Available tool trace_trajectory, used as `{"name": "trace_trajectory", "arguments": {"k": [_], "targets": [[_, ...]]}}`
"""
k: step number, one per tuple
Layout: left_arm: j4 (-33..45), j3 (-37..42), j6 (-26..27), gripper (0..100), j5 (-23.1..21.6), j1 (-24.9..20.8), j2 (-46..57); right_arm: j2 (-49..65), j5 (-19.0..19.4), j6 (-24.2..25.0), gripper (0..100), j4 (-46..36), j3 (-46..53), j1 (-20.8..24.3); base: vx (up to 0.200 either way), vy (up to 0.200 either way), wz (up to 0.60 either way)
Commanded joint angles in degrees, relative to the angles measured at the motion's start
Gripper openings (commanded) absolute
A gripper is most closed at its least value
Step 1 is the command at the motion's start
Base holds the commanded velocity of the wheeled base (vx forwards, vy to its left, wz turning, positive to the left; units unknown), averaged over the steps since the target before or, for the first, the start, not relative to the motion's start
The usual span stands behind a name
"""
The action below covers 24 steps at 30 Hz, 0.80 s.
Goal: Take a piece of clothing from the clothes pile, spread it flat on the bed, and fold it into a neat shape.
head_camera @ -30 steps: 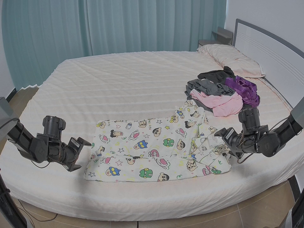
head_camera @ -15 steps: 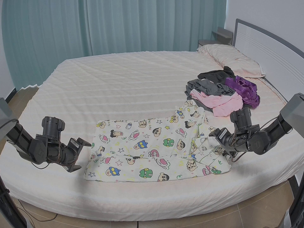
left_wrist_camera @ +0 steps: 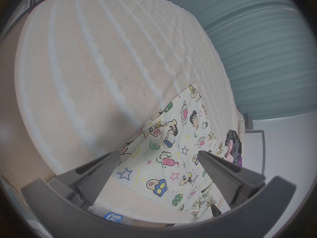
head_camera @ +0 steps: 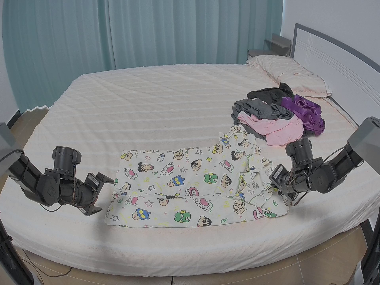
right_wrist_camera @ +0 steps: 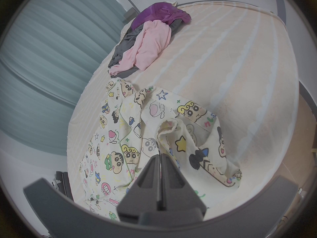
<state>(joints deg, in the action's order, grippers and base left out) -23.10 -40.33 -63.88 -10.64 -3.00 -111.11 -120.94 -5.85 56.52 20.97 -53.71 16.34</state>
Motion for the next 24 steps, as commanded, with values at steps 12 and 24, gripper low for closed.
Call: {"name": "trace_trajectory", "arguments": {"k": [12,24], "targets": [[-0.6,0.5,0.0,100,-0.1,-0.1,-0.3,10.3,0.1,-1.2,0,-17.2,-9.6,1.9,0.000,0.000,0.00],[-0.8,0.5,0.0,100,-0.1,0.0,-1.4,9.8,0.1,-1.1,0,-32.7,-17.9,3.4,0.000,0.000,0.00]]}}
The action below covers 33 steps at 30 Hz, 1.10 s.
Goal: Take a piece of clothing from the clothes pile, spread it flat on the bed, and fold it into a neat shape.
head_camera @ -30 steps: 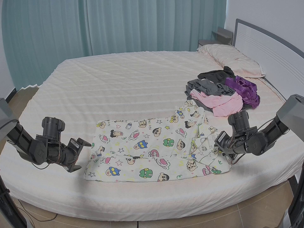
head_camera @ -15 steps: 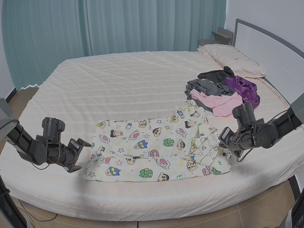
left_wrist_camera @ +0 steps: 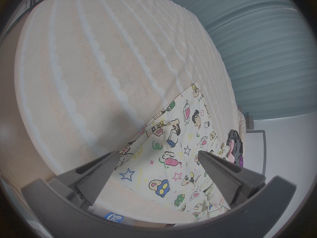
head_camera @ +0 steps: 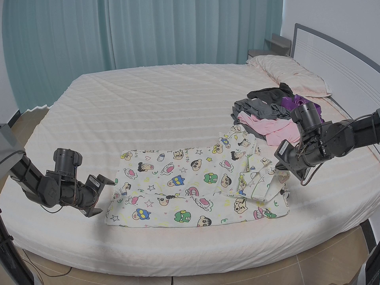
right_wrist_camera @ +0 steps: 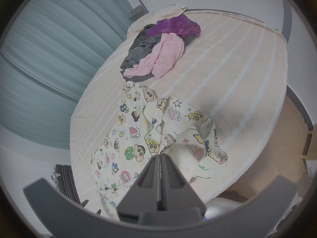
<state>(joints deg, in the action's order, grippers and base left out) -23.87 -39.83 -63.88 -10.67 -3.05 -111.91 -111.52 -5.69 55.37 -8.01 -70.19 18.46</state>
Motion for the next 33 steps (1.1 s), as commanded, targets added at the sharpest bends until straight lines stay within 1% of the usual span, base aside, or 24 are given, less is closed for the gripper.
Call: {"name": "trace_trajectory", "arguments": {"k": [1,7,16,24,31,32,33], "targets": [[0.0,0.0,0.1,100,-0.1,0.1,-0.6,0.7,0.0,0.1,0,-4.6,-1.2,1.4,0.000,0.000,0.00],[0.0,0.0,0.1,100,-0.1,0.0,-0.7,1.7,-0.1,0.2,0,-10.2,-0.7,3.5,0.000,0.000,0.00],[0.0,0.0,0.1,100,-0.1,0.0,-0.7,3.1,-0.1,0.0,0,-12.8,-1.8,4.6,0.000,0.000,0.00],[0.0,0.0,0.1,100,-0.1,-0.2,-1.0,4.9,0.0,0.0,0,-15.1,-0.6,5.8,0.000,0.000,0.00],[0.0,0.1,0.1,100,-0.1,-0.2,-1.0,5.2,0.1,0.1,0,-15.5,0.5,6.1,0.000,0.000,0.00],[-0.1,0.4,0.1,100,-0.1,-0.2,-1.0,5.3,0.1,0.1,100,-15.5,1.4,6.4,0.000,0.000,0.00],[-0.1,0.4,0.1,100,-0.1,-0.2,-1.0,5.3,0.1,0.1,100,-15.5,1.4,6.4,0.000,0.000,0.00]]}}
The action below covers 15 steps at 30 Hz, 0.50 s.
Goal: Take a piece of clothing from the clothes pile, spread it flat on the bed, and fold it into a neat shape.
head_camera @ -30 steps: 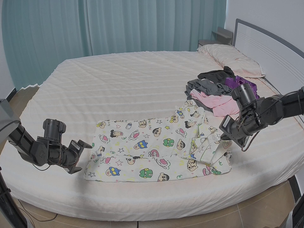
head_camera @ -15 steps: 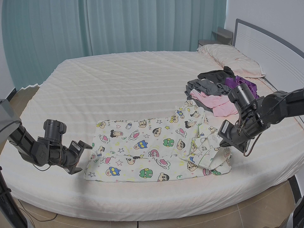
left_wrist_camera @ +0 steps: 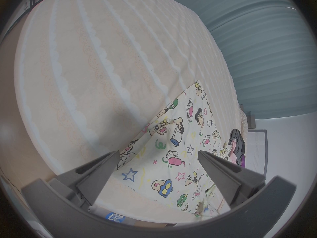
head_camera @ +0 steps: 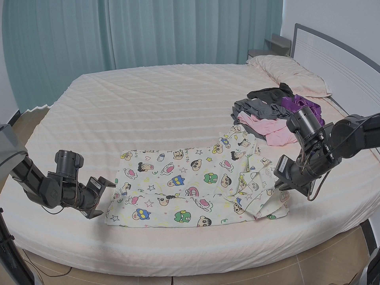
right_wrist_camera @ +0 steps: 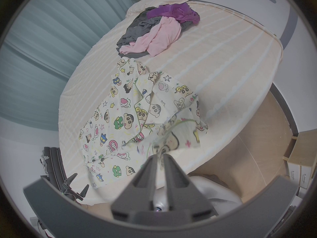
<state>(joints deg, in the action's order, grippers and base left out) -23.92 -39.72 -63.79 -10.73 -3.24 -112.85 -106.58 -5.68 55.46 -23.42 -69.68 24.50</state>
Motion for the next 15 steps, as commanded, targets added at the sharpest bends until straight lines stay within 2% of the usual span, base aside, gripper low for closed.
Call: {"name": "trace_trajectory", "arguments": {"k": [1,7,15], "targets": [[-0.1,0.3,0.0,100,0.0,0.0,-0.1,1.2,0.0,0.0,100,0.0,1.7,1.1,0.000,0.000,0.00],[-0.1,0.3,0.0,100,0.0,0.0,-0.1,4.4,0.0,-1.3,100,-0.2,5.1,1.7,0.000,0.000,0.00],[-0.1,0.7,0.1,100,0.1,-0.5,0.0,1.9,0.1,-1.9,100,1.3,8.2,-0.7,0.000,0.000,0.00]]}}
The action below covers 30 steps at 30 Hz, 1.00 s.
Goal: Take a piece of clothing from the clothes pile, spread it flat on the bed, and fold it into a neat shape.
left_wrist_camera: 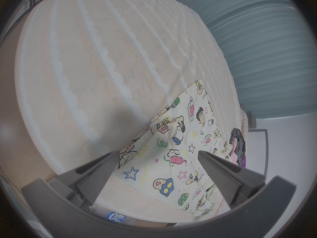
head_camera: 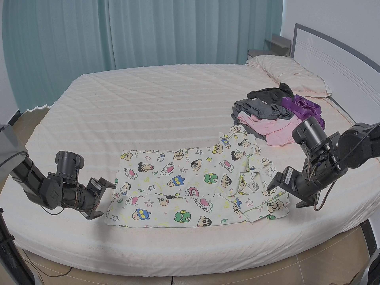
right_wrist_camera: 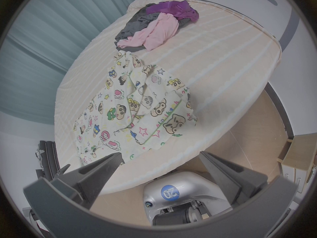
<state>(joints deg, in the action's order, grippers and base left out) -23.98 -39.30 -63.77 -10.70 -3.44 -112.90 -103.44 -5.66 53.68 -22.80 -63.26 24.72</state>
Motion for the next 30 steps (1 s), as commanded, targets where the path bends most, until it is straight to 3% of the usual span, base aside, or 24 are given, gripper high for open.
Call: {"name": "trace_trajectory", "arguments": {"k": [1,3,5,8,21,30], "targets": [[0.0,0.5,0.0,100,0.0,-0.5,0.0,-2.6,0.0,0.1,100,4.6,3.8,-1.2,0.000,0.000,0.00],[0.0,0.6,0.0,100,0.0,-0.8,0.0,-3.2,0.0,0.2,100,9.3,6.5,-1.2,0.000,0.000,0.00],[0.0,0.6,0.0,100,0.0,-1.1,0.0,-4.3,0.2,-0.2,100,23.6,14.5,0.8,0.000,0.000,0.00],[0.0,0.8,0.0,100,0.0,-1.1,0.0,-6.1,0.4,-0.3,100,33.9,18.3,3.8,0.000,0.000,0.00],[0.0,1.1,0.0,100,0.1,-1.2,0.0,-19.0,0.6,0.0,100,34.0,5.4,11.0,0.000,0.000,0.00],[0.0,1.1,0.0,100,0.1,-1.2,0.0,-26.8,-0.1,-0.2,100,30.3,-4.7,11.4,0.000,0.000,0.00]]}}
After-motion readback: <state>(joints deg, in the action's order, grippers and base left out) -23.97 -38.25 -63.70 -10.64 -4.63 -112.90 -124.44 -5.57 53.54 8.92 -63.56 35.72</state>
